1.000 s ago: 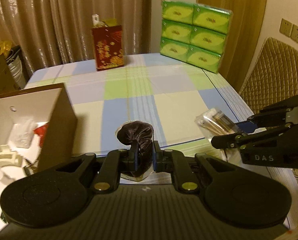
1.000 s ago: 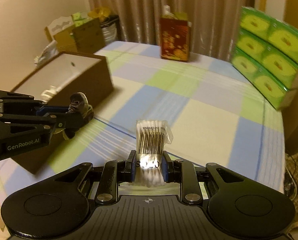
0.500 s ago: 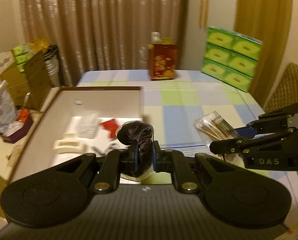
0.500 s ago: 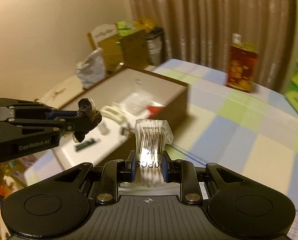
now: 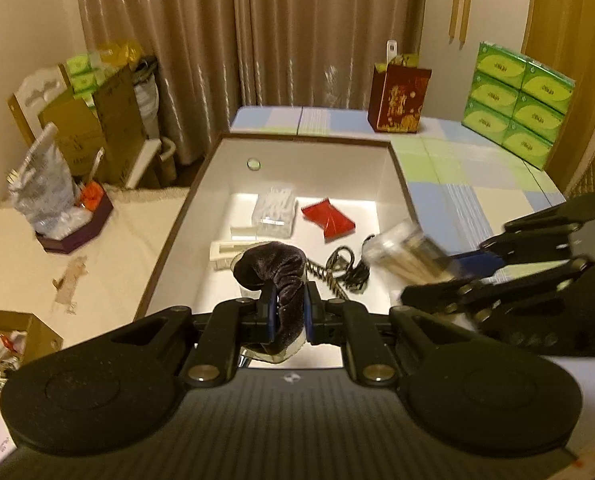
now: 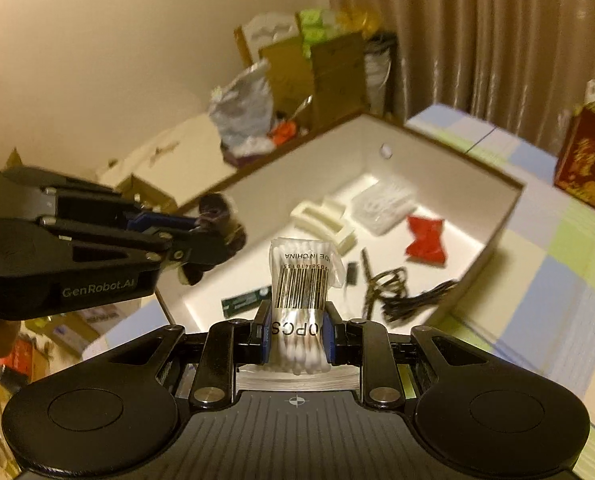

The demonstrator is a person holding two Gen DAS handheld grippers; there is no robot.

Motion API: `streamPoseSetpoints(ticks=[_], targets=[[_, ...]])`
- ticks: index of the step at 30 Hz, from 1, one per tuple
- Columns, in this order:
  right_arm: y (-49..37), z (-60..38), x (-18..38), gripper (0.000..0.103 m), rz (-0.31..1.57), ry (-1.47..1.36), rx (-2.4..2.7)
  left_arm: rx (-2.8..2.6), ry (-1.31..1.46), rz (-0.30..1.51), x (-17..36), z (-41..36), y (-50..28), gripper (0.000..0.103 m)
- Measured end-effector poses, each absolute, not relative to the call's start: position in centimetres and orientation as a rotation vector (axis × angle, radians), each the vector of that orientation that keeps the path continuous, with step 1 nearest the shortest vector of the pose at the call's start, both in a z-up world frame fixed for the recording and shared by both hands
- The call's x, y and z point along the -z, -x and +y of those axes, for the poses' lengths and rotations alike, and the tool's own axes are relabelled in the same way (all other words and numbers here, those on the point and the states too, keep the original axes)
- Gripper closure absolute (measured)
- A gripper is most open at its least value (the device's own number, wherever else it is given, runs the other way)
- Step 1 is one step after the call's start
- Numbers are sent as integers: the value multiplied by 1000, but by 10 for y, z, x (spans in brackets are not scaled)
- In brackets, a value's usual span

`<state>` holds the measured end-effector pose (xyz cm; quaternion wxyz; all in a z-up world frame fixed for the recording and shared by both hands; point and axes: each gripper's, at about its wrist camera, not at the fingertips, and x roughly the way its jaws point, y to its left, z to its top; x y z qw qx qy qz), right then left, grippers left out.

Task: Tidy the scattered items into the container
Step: 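Carry the swab packet and scrunchie in both grippers over the box, then open the right gripper to drop the swabs while the left gripper releases the scrunchie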

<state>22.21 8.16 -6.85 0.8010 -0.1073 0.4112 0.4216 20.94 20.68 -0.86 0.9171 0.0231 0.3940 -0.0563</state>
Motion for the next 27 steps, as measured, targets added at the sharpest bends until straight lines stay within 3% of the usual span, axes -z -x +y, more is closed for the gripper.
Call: streamPoseSetpoints(ticks=[19, 21, 23, 27], targets=[[-262, 136, 139, 81, 1054, 341, -832, 246, -28, 1003, 63, 246, -259, 93], [-262, 138, 140, 75, 1060, 347, -840, 251, -24, 1011, 65, 247, -262, 92], [-261, 138, 140, 45, 1037, 357, -842, 255, -22, 1016, 67, 248, -265, 92], [-257, 137, 133, 41, 1009, 372, -848, 260, -21, 1023, 70, 251, -268, 92]])
